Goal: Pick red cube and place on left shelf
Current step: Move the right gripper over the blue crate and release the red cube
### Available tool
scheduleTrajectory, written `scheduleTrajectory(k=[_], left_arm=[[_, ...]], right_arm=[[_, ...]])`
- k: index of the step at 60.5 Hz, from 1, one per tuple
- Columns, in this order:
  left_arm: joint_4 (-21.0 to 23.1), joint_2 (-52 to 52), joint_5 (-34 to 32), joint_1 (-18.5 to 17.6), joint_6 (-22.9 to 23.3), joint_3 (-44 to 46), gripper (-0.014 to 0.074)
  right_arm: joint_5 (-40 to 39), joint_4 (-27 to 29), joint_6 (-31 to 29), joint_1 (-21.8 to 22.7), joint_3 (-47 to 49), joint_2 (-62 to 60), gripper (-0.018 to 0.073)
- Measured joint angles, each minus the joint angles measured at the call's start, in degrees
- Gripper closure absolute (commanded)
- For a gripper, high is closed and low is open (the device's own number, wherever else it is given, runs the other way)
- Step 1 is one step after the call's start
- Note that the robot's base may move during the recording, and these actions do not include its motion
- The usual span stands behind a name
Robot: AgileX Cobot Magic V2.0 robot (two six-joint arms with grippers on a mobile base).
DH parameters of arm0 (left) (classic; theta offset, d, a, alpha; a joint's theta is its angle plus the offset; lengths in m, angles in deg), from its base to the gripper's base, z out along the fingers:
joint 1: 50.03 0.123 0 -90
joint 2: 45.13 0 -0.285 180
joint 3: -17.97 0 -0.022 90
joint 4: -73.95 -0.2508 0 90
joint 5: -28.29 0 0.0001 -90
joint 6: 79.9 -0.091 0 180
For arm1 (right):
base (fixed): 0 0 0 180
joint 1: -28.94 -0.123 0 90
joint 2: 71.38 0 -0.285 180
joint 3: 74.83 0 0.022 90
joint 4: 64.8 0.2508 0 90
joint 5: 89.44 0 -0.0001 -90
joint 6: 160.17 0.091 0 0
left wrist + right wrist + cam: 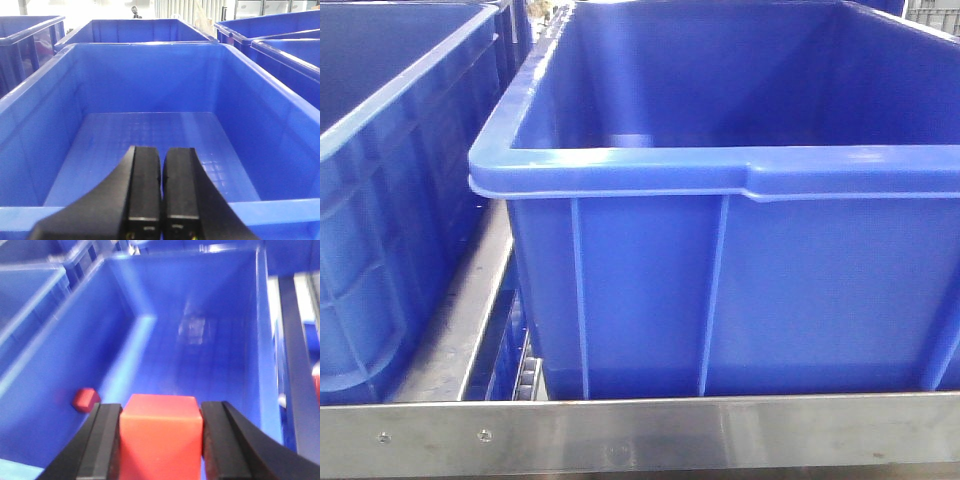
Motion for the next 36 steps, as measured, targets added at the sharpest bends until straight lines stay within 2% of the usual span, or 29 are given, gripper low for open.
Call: scheduleTrajectory(k=[14,19,25,31,34,36], left_arm=[[0.0,0.0,0.0,0.0,0.0,0.0,0.0495],[0.0,0.0,0.0,0.0,0.0,0.0,0.0495],[0.0,0.0,0.0,0.0,0.0,0.0,0.0495],[0.0,0.0,0.0,0.0,0.0,0.0,0.0495],[0.0,0.0,0.0,0.0,0.0,0.0,0.0495],[0.0,0.0,0.0,0.0,0.0,0.0,0.0495]], right_arm=[[-1.8,0.5,0.0,0.0,7.0,17.1,0.0524],[-2.8,0.6,0.0,0.0,11.7,23.8,0.0478],[-3.3,0.6,0.0,-0.8,18.0,32.4,0.0297],[-4.0,0.6,0.0,-1.4,23.1,39.8,0.0037],[-4.4,0.6,-0.1,-1.6,24.8,42.5,-0.0041],[-5.1,0.6,-0.1,-1.6,25.5,44.0,-0.0041]])
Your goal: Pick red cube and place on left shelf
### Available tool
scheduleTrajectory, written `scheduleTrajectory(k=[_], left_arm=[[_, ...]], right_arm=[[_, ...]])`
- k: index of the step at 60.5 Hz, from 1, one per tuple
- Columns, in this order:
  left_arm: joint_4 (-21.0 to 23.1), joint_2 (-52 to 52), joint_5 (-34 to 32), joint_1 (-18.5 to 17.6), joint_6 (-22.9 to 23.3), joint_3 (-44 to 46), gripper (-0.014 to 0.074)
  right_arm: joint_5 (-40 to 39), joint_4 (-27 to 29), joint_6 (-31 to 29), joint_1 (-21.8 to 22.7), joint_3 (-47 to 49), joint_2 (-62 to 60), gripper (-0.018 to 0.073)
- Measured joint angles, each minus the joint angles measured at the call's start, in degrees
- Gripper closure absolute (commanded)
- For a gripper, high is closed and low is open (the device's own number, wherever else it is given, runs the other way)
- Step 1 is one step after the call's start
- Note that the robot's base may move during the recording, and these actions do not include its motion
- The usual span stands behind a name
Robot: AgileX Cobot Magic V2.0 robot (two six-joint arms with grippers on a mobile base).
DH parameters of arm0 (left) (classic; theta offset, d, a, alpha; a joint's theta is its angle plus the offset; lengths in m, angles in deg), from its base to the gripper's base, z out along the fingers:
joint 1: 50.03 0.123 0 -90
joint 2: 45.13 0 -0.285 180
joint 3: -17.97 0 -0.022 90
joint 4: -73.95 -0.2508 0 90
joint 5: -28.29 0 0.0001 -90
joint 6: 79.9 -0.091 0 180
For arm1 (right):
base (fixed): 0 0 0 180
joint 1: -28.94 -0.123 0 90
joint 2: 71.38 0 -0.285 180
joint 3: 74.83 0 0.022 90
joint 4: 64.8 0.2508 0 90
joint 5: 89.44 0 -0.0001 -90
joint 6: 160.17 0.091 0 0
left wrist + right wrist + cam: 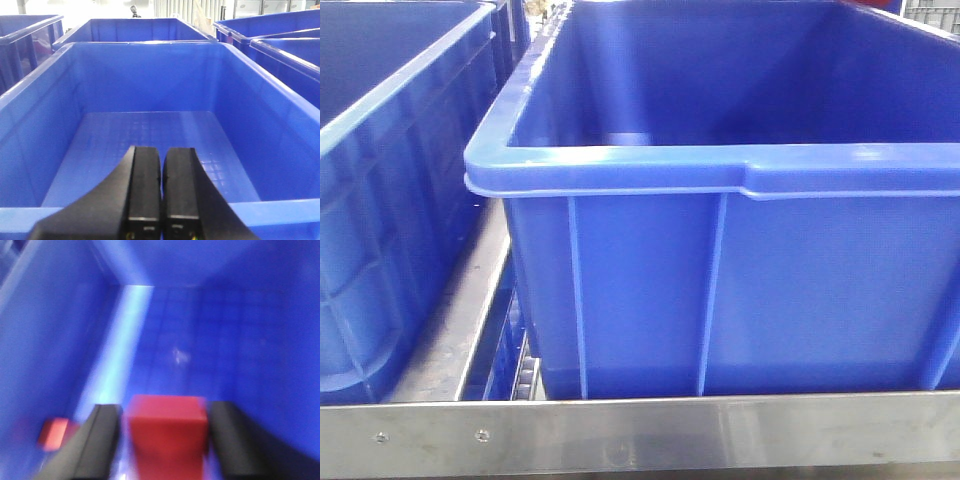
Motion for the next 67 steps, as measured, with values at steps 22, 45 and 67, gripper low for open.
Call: scheduleTrajectory(k=[22,45,67], left_arm=[[0.0,0.0,0.0,0.0,0.0,0.0,0.0495],[0.0,0.0,0.0,0.0,0.0,0.0,0.0495],[0.0,0.0,0.0,0.0,0.0,0.0,0.0495]], right_arm=[[-2.4,0.0,0.0,0.0,0.5,2.4,-0.0027],[-2.0,0.0,0.0,0.0,0.5,2.4,0.0489],[9.5,0.8,0.4,0.0,0.6,2.0,0.0486]])
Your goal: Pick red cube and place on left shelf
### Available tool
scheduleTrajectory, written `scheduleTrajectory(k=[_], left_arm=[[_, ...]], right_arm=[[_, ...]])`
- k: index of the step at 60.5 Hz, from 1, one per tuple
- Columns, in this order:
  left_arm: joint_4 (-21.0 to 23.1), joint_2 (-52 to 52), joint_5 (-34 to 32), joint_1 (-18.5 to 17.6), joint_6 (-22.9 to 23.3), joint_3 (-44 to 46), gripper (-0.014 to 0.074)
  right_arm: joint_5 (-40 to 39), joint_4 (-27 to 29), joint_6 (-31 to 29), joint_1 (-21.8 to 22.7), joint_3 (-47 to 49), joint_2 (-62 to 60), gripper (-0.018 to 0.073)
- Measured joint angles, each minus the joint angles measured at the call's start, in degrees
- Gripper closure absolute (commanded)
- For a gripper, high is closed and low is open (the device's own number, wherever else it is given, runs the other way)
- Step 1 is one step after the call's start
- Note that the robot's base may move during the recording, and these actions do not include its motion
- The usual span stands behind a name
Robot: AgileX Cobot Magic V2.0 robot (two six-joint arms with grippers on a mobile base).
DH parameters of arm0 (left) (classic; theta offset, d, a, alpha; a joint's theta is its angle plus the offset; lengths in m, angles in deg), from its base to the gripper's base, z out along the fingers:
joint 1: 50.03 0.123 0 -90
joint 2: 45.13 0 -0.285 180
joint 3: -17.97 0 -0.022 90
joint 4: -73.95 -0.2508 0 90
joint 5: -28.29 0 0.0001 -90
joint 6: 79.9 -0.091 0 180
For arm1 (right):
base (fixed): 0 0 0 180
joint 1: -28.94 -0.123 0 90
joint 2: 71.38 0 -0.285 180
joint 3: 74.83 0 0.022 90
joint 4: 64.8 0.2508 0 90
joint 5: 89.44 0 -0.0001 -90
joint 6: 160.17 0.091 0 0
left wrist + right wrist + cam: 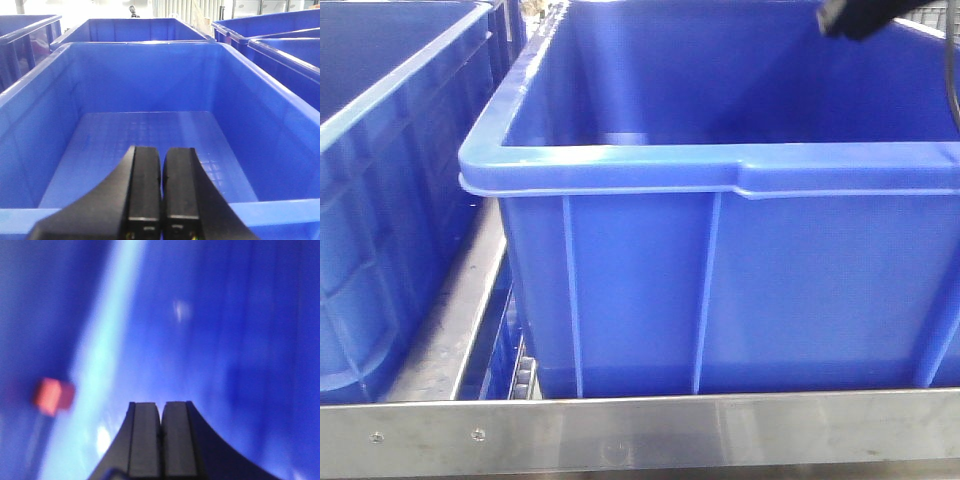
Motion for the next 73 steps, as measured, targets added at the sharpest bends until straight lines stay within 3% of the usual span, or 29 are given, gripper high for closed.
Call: scheduleTrajectory(k=[14,20,30,55,73], left_arm=[[0.0,0.0,0.0,0.0,0.0,0.0,0.0495],[0.0,0.0,0.0,0.0,0.0,0.0,0.0495],[0.0,0.0,0.0,0.1,0.0,0.0,0.0495],[0.0,0.0,0.0,0.1,0.0,0.0,0.0495],[0.0,0.0,0.0,0.1,0.0,0.0,0.0495]], right_arm=[[0.9,-1.6,0.0,0.0,0.0,-0.2,0.0489],[0.8,-2.1,0.1,0.0,0.0,-1.3,0.0539],[-5.0,-3.0,0.1,0.0,-2.4,-6.4,0.0537],[-28.8,-9.0,0.1,0.9,-30.8,-30.0,0.0537],[-31.8,-9.5,0.1,8.8,-49.9,-51.2,0.0537]])
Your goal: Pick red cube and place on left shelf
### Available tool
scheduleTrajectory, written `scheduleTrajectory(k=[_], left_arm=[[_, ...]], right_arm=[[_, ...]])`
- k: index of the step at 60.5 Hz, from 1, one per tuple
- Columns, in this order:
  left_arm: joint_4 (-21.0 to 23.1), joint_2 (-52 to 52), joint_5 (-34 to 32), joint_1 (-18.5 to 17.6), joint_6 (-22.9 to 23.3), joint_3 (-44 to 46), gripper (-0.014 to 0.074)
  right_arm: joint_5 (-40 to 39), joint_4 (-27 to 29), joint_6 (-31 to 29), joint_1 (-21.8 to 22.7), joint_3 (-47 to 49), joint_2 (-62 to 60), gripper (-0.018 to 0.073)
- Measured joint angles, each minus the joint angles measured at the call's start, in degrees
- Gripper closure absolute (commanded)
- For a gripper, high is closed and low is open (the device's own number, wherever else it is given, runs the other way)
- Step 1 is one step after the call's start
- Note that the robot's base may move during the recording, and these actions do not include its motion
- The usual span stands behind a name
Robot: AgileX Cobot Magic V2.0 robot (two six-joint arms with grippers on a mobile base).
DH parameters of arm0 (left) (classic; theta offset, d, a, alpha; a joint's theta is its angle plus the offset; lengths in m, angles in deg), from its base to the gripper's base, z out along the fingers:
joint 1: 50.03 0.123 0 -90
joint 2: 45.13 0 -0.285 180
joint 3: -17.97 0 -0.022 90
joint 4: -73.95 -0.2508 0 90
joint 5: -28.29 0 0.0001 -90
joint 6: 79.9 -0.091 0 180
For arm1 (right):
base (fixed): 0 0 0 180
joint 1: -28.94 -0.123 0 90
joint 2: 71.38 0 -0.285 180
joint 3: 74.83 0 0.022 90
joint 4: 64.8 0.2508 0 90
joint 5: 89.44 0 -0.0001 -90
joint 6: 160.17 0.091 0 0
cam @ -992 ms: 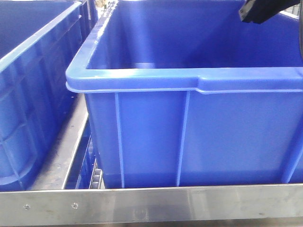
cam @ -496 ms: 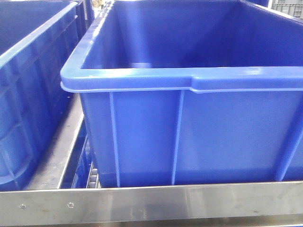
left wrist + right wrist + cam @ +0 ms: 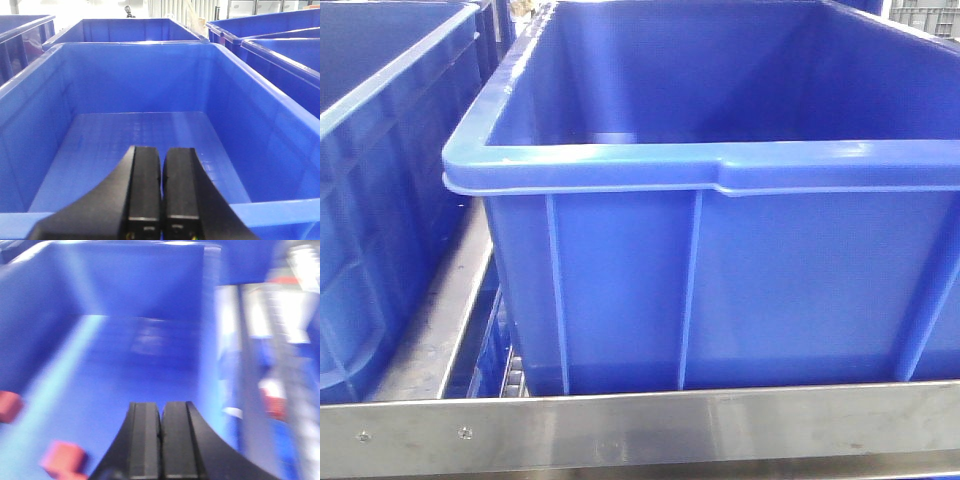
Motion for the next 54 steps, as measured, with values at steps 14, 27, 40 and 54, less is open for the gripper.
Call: scheduleTrajectory(k=[14,27,40,54], left_arm=[[0.0,0.0,0.0,0.0,0.0,0.0,0.0495],[0.0,0.0,0.0,0.0,0.0,0.0,0.0495],[0.0,0.0,0.0,0.0,0.0,0.0,0.0495],[0.0,0.0,0.0,0.0,0.0,0.0,0.0495]], right_arm=[[0.0,0.0,0.0,4.7,-9.5,-14.0,0.0537],[0.0,0.0,0.0,6.0,-14.5,-23.4,0.0537],[0.4,0.0,0.0,7.0,-17.1,-27.2,0.0537],[0.7,0.0,0.0,7.0,-17.1,-27.2,0.0537]])
